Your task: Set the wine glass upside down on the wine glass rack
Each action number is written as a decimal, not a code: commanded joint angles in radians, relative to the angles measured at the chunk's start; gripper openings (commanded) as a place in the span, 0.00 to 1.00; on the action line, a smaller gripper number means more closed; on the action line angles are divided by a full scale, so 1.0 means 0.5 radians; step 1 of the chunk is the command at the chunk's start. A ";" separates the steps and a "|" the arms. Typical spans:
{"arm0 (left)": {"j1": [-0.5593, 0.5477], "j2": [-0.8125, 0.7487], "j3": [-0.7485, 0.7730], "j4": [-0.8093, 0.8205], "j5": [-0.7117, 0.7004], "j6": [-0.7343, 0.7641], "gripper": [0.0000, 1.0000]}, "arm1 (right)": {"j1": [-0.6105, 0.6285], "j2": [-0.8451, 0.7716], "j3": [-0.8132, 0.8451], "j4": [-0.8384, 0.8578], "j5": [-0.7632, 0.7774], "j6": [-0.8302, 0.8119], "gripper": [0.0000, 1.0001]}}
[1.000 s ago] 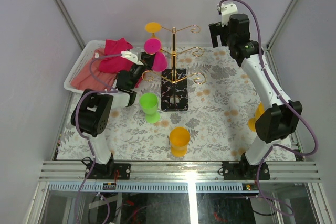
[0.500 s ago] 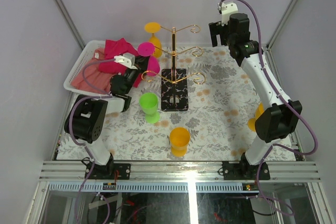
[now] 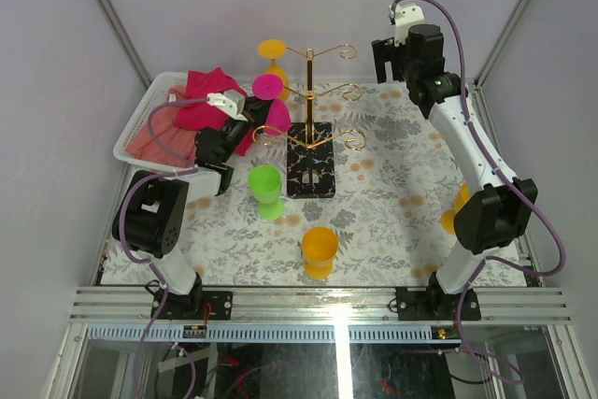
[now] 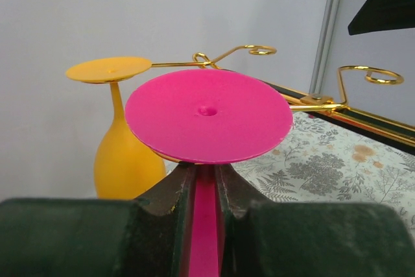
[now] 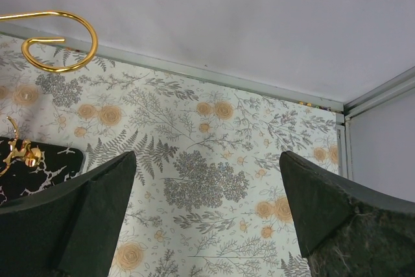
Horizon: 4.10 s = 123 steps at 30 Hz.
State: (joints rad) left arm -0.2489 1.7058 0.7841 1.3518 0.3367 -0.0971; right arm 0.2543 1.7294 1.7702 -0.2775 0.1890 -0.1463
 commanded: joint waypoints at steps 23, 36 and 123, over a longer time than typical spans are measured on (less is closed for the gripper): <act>-0.021 -0.253 -0.167 -0.308 -0.299 0.121 0.76 | -0.010 -0.085 -0.013 0.116 -0.027 -0.068 1.00; 0.056 -0.803 -0.011 -1.752 -0.975 -0.113 0.82 | -0.011 -0.124 0.052 -0.099 0.039 -0.033 0.99; -0.057 -1.383 1.016 -3.535 -1.765 0.553 0.00 | -0.011 -0.580 0.051 -0.527 -0.671 0.618 0.99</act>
State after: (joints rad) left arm -0.2741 1.0229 1.2797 -0.5972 -0.4416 0.0582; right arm 0.2543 1.4616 1.7416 -0.5861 0.0338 0.0803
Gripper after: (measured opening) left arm 0.008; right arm 0.993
